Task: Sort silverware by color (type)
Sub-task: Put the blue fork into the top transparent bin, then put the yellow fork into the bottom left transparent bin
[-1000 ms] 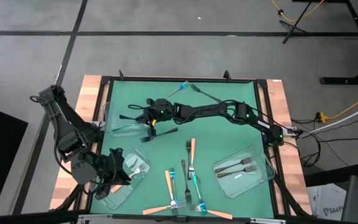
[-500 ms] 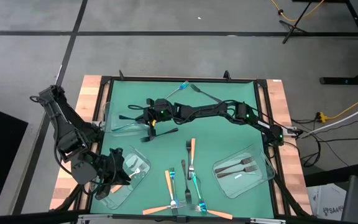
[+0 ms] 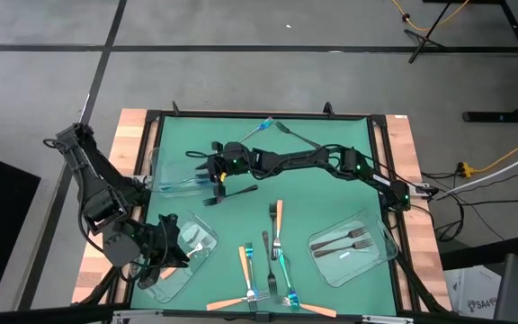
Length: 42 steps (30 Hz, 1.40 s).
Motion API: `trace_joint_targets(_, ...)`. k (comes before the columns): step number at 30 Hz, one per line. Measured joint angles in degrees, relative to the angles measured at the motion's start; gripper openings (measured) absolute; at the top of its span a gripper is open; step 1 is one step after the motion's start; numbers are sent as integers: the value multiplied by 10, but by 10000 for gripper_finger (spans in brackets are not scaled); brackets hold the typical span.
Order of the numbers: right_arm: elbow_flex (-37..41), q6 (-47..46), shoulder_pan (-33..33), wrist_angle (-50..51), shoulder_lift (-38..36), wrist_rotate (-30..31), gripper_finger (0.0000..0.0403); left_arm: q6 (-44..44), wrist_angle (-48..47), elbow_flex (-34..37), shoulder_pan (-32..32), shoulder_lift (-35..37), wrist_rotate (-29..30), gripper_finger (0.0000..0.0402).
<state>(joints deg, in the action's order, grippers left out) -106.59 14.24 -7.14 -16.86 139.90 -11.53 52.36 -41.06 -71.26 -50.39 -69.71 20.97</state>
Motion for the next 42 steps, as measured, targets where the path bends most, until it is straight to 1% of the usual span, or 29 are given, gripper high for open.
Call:
trace_joint_targets(2, 0, 0, 0, 0, 0, 0, 112, 0, 0, 0, 0, 0, 0, 60)
trace_joint_targets(5, 0, 0, 0, 0, 0, 0, 122, 0, 0, 0, 0, 0, 1, 60)
trace_joint_targets(8, 0, 0, 0, 0, 0, 0, 122, -4, 0, 0, 0, 0, 11, 60)
trace_joint_targets(15, 0, 0, 0, 5, -5, -1, 114, -5, 0, 0, 0, 0, 12, 60)
trace_joint_targets(21, 1, 0, 0, 27, -36, 0, 113, -5, -3, 0, 0, 0, 18, 60)
trace_joint_targets(24, 1, 2, 0, 61, -60, 0, 113, -18, -4, 0, 0, 0, 34, 60)
trace_joint_targets(28, 1, 14, 0, 133, -97, 2, 112, -79, -4, 0, 1, 0, 47, 60)
trace_joint_targets(32, 0, 30, 0, 203, -142, 22, 112, -126, 0, 0, 17, 0, 51, 60)
trace_joint_targets(34, 0, 39, 0, 234, -162, 43, 112, -137, 0, 0, 30, 0, 50, 60)
trace_joint_targets(38, 0, 42, 0, 291, -201, 69, 112, -169, 1, 0, 70, 0, 34, 60)
trace_joint_targets(42, 0, 42, 0, 346, -240, 92, 112, -214, 2, 0, 117, 0, -8, 60)
